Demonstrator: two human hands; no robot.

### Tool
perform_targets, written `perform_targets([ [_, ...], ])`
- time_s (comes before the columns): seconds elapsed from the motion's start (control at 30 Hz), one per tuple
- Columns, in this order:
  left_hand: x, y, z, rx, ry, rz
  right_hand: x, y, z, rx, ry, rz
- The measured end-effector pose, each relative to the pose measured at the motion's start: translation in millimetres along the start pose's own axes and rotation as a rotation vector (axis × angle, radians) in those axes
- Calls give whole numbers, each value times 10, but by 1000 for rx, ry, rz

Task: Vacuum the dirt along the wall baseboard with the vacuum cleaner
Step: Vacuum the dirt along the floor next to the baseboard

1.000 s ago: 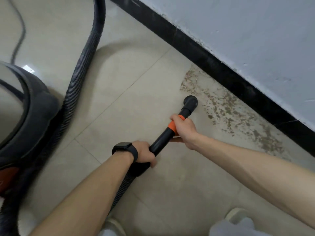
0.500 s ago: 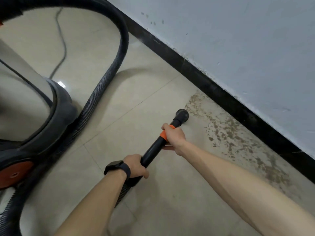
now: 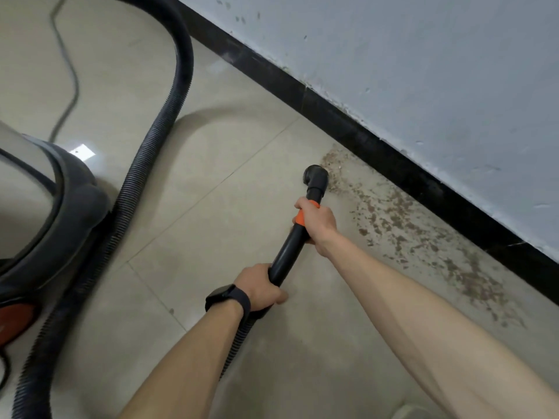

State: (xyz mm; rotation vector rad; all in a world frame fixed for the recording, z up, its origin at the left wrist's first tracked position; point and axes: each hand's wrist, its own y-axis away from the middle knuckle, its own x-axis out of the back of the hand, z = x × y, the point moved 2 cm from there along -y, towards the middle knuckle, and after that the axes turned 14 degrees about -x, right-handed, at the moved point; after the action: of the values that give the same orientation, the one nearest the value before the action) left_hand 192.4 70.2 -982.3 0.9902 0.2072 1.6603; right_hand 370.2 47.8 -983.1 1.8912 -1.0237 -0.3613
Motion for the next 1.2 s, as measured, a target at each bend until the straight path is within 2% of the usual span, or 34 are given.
perform_targets([
  [0.23, 32, -312, 218, 21, 15, 48, -23, 3, -1, -64, -283, -165],
  [0.37, 29, -487, 294, 14, 7, 33, 28, -50, 32, -100, -392, -142],
  [0.97, -59, -1021, 678, -20, -22, 145, 394, -491, -463, -21, -219, -7],
  [1.1, 12, -1022, 577, -28, 179, 112, 236, -483, -550, 31, -173, -11],
  [1.2, 164, -914, 418, -14, 287, 40, 61, -428, -645, 35, -186, -101],
])
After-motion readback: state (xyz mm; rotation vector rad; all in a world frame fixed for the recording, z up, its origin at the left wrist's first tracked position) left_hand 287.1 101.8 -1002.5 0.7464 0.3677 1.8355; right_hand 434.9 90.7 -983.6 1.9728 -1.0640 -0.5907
